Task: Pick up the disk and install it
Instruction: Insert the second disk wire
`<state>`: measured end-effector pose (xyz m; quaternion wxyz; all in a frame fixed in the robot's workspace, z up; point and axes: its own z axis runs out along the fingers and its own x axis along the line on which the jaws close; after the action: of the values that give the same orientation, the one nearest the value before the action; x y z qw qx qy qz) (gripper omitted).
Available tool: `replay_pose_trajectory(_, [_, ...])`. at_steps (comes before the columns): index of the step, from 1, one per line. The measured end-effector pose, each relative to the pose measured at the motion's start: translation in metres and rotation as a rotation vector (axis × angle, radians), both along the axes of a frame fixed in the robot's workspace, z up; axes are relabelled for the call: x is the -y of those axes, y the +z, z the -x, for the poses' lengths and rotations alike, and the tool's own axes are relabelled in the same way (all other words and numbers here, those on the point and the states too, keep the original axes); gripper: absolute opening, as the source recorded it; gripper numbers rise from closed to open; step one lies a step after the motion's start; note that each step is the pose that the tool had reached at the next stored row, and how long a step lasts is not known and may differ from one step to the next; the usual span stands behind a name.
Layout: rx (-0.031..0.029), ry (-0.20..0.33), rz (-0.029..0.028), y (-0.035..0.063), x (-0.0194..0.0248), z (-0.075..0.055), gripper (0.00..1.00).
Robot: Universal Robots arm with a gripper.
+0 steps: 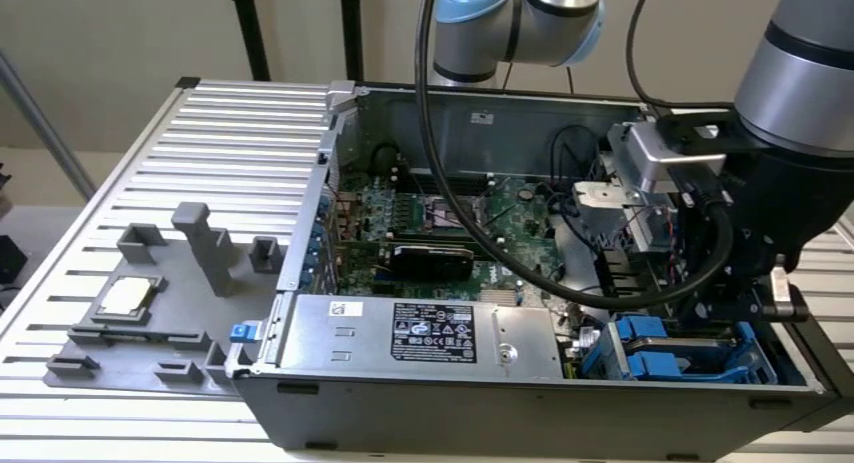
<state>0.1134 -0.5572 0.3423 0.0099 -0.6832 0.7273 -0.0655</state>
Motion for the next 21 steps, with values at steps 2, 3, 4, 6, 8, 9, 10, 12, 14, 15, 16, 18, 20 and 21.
replay_pose_trajectory(2, [0.0011, 0.000, 0.0002, -0.0001, -0.0006, 0.0000, 0.00])
replay_pose_trajectory(3, [0.0015, 0.000, 0.0001, -0.0002, -0.0010, 0.0000, 0.00])
replay_pose_trajectory(4, [0.0021, 0.000, 0.0001, -0.0003, -0.0014, 0.0001, 0.00])
replay_pose_trajectory(6, [0.0032, 0.000, 0.0000, -0.0006, -0.0021, 0.0001, 0.00])
replay_pose_trajectory(8, [0.0045, 0.000, -0.0003, -0.0011, -0.0026, 0.0001, 0.00])
replay_pose_trajectory(9, [0.0052, 0.000, -0.0003, -0.0014, -0.0027, 0.0001, 0.00])
replay_pose_trajectory(10, [0.0058, 0.000, 0.0000, -0.0016, -0.0028, 0.0001, 0.00])
replay_pose_trajectory(12, [0.0071, 0.000, 0.0001, -0.0023, -0.0029, 0.0001, 0.00])
replay_pose_trajectory(14, [0.0082, 0.000, 0.0002, -0.0028, -0.0029, 0.0001, 0.00])
replay_pose_trajectory(15, [0.0087, 0.000, 0.0001, -0.0032, -0.0029, 0.0002, 0.00])
replay_pose_trajectory(16, [0.0091, 0.000, 0.0002, -0.0035, -0.0029, 0.0001, 0.00])
replay_pose_trajectory(18, [0.0098, 0.000, 0.0001, -0.0041, -0.0029, 0.0002, 0.00])
replay_pose_trajectory(20, [0.0099, 0.000, -0.0001, -0.0043, -0.0029, 0.0002, 0.00])
replay_pose_trajectory(21, [0.0100, 0.000, -0.0001, -0.0044, -0.0029, 0.0002, 0.00])
